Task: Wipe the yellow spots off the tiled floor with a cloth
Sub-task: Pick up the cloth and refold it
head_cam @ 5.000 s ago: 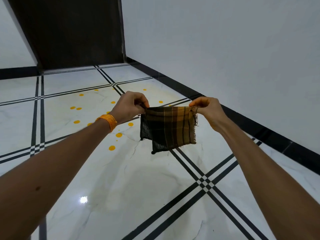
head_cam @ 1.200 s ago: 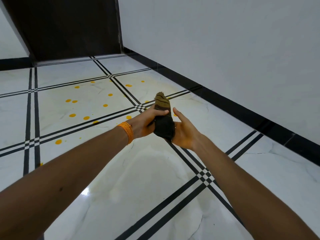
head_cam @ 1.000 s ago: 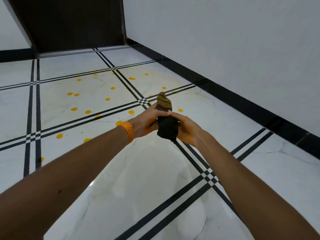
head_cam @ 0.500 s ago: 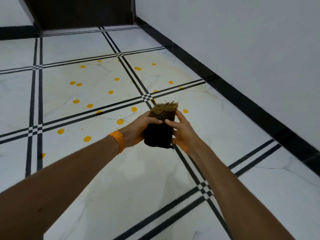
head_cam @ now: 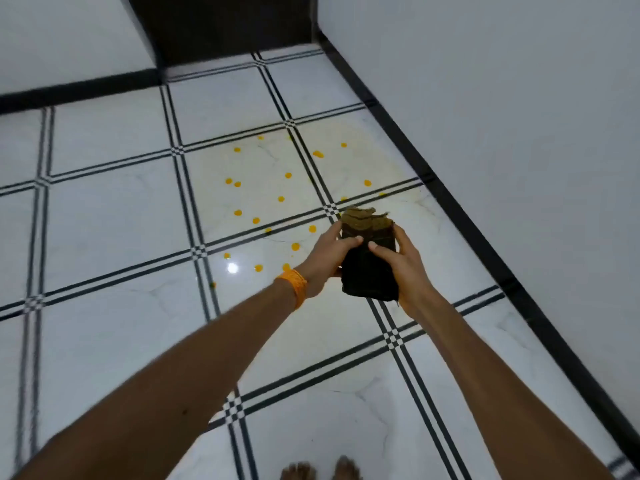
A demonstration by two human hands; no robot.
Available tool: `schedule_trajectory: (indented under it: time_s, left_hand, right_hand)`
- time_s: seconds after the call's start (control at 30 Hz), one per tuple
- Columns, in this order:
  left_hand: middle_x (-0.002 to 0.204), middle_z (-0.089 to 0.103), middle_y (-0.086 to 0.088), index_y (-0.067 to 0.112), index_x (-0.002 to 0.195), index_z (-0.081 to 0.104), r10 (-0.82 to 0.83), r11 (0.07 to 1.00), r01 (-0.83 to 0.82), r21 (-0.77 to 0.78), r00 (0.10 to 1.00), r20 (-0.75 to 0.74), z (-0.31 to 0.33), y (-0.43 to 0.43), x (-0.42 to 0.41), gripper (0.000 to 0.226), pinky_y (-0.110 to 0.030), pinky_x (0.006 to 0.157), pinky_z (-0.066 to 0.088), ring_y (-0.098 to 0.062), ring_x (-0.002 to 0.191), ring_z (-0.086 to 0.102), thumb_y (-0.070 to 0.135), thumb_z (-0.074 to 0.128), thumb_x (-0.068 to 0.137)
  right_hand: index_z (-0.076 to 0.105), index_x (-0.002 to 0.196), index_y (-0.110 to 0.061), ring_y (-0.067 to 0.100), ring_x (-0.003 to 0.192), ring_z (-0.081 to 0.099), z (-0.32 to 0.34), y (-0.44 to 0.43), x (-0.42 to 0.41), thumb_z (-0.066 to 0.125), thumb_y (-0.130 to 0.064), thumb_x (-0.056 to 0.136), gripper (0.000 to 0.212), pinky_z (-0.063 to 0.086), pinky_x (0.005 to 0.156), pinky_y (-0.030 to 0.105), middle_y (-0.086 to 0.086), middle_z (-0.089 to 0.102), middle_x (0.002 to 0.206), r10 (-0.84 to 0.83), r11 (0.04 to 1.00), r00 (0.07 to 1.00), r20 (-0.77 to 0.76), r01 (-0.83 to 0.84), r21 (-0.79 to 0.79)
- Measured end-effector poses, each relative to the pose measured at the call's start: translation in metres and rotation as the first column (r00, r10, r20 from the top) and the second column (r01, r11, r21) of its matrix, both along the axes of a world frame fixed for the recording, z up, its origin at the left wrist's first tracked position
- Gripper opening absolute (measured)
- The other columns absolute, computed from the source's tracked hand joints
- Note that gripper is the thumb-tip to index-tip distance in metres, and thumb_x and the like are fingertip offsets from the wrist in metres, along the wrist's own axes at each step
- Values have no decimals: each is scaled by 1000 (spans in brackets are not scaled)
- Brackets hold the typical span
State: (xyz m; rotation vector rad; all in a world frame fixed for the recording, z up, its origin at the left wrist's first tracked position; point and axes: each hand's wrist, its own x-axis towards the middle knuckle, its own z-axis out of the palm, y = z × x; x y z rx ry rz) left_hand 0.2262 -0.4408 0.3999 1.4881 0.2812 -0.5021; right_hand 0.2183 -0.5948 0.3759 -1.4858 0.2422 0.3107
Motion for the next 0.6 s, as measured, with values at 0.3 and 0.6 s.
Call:
schedule_trajectory:
  time_s: [0.3,0.6]
  left_hand:
    - [119,67,-10,18,131,55,53,998,-53,23,999,4,240,110,-48,34,-29,64,60,-18,90,68,16,56,97]
    - [123,66,-9,24,130,57,120,992,-119,-41,993,21,287,285,-67,30,-38,80,60,-26,104,68,18,50,101]
  right_hand:
    - [59,134,-19,29,107,72,239,107,-36,67,-1,92,46,61,81,41,9,73,120,95,991,994,-54,-89,100]
    - [64,124,-29,34,104,72,313,287,-66,68,-3,91,42,59,87,58,10,73,118,24,987,998,-55,-15,160]
